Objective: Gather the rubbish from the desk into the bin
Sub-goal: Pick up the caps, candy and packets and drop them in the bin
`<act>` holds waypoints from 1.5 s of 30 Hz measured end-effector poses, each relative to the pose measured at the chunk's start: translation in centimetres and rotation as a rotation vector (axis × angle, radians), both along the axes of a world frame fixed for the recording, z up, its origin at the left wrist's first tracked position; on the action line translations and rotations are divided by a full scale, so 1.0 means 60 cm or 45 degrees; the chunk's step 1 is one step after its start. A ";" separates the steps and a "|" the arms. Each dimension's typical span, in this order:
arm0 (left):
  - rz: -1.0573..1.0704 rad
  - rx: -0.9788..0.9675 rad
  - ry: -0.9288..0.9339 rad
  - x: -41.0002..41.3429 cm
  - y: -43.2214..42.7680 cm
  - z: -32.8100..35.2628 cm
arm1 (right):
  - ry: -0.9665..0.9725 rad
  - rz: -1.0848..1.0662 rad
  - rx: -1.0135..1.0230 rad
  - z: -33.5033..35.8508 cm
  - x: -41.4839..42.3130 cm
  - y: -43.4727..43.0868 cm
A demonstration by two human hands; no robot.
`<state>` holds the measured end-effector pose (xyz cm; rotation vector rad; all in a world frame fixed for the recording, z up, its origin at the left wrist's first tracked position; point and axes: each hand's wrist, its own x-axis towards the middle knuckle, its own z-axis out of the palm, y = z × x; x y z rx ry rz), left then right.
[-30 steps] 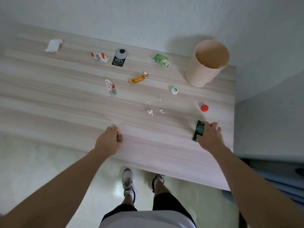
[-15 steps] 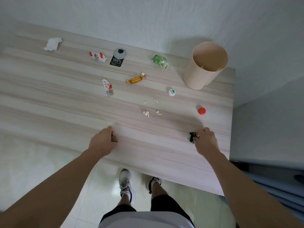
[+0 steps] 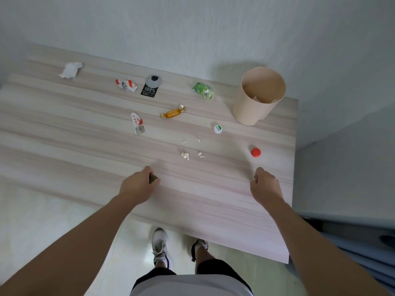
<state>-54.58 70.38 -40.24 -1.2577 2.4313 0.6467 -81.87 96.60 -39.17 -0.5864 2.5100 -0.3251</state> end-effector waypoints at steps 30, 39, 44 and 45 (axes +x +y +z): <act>-0.531 0.050 0.272 -0.422 -0.042 0.006 | -0.061 -0.062 0.044 -0.030 -0.134 -0.082; -0.603 0.125 0.157 -0.492 -0.033 -0.051 | -0.035 -0.046 -0.050 -0.060 -0.158 -0.089; -0.583 0.155 0.221 -0.501 -0.032 -0.054 | -0.034 -0.056 -0.086 -0.063 -0.161 -0.089; -0.564 0.180 0.249 -0.502 -0.032 -0.053 | -0.039 -0.065 -0.091 -0.061 -0.161 -0.091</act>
